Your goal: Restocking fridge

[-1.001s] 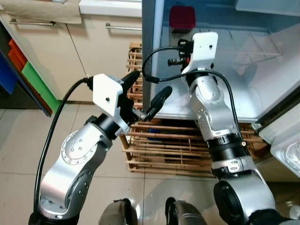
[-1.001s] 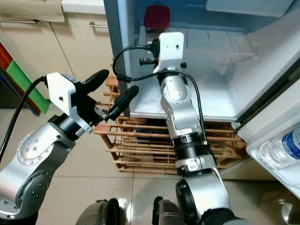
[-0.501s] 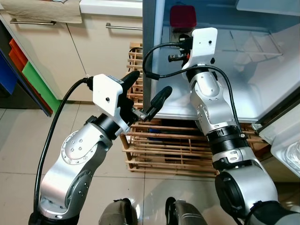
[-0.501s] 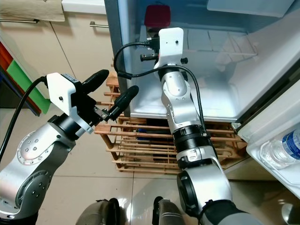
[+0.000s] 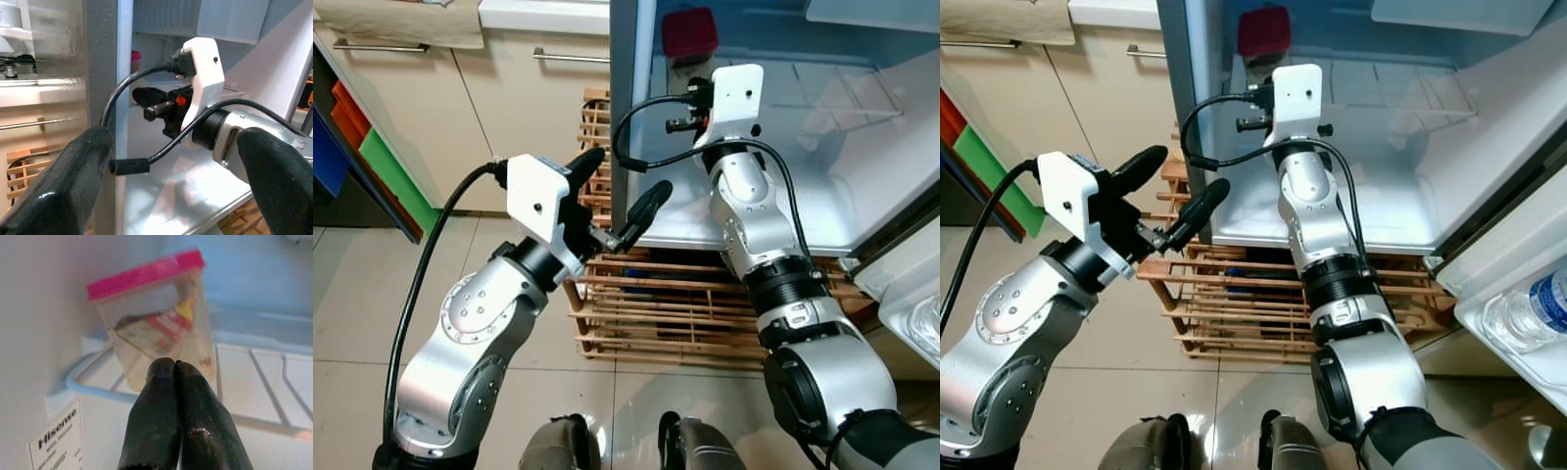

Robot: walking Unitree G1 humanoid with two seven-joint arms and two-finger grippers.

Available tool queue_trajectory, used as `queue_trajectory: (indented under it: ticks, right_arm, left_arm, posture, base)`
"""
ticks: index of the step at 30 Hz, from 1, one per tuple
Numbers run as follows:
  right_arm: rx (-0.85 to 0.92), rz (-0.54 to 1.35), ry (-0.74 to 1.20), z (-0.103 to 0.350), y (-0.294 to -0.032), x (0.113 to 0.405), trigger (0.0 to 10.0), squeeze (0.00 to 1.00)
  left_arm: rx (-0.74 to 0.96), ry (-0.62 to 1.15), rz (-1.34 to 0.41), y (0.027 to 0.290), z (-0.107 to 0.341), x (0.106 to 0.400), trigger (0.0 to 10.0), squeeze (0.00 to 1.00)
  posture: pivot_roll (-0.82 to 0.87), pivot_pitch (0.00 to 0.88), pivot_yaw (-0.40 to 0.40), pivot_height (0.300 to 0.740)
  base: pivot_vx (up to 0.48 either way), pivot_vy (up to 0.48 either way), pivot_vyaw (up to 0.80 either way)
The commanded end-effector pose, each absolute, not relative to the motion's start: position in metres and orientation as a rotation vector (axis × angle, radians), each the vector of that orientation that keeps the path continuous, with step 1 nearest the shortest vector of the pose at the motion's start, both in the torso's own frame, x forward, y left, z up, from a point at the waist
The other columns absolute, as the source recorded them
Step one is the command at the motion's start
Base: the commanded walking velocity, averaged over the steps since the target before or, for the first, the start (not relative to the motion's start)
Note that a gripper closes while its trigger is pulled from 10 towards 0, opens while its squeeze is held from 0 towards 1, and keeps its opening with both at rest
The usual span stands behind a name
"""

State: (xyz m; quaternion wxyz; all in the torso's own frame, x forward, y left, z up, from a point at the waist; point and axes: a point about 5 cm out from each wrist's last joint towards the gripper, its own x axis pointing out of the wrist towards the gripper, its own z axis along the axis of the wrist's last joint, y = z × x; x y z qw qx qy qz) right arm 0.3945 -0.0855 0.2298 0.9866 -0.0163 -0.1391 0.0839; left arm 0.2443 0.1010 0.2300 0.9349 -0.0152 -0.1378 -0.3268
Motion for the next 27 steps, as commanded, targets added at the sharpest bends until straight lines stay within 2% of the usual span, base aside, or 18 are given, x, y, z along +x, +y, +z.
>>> queue_trajectory:
  ticks: [1, 8, 17, 20, 22, 23, 24, 27]
  right_arm:
    - [-0.032, 0.156, -0.311, 0.240, -0.085, 0.397, 10.0, 0.00]
    - [-0.008, 0.172, -0.329, 0.242, -0.079, 0.395, 10.0, 0.00]
    - [0.016, 0.172, -0.324, 0.228, -0.094, 0.373, 10.0, 0.00]
    - [0.019, 0.161, -0.318, 0.223, -0.102, 0.359, 10.0, 0.00]
    - [0.024, 0.130, -0.309, 0.216, -0.114, 0.338, 10.0, 0.00]
    - [0.024, 0.130, -0.309, 0.216, -0.114, 0.338, 10.0, 0.00]
    - [0.027, 0.110, -0.304, 0.213, -0.122, 0.320, 10.0, 0.00]
    - [0.026, 0.100, -0.298, 0.210, -0.128, 0.302, 10.0, 0.00]
  left_arm:
    - [-0.026, -0.294, -0.676, 0.101, 0.232, 0.240, 10.0, 0.00]
    - [-0.025, -0.294, -0.673, 0.100, 0.232, 0.240, 10.0, 0.00]
    - [-0.028, -0.298, -0.671, 0.099, 0.231, 0.242, 10.0, 0.00]
    - [-0.027, -0.300, -0.674, 0.099, 0.230, 0.244, 10.0, 0.00]
    - [-0.028, -0.292, -0.663, 0.100, 0.227, 0.248, 10.0, 0.00]
    - [-0.028, -0.292, -0.663, 0.100, 0.227, 0.248, 10.0, 0.00]
    - [-0.041, -0.280, -0.649, 0.101, 0.224, 0.251, 10.0, 0.00]
    - [-0.072, -0.255, -0.636, 0.103, 0.220, 0.255, 10.0, 0.00]
  posture:
    - [0.02, 0.193, -0.022, 0.740]
    - [0.02, 0.190, -0.030, 0.740]
    - [0.00, 0.167, -0.036, 0.740]
    - [-0.01, 0.143, -0.038, 0.740]
    - [-0.03, 0.116, -0.035, 0.740]
    - [-0.03, 0.116, -0.035, 0.740]
    - [-0.05, 0.095, -0.030, 0.740]
    - [-0.07, 0.082, -0.025, 0.740]
  base:
    - [0.000, 0.000, 0.00]
    - [0.000, 0.000, 0.00]
    - [0.000, 0.000, 0.00]
    - [0.000, 0.000, 0.00]
    - [0.000, 0.000, 0.00]
    - [0.000, 0.000, 0.00]
    - [0.000, 0.000, 0.00]
    - [0.000, 0.000, 0.00]
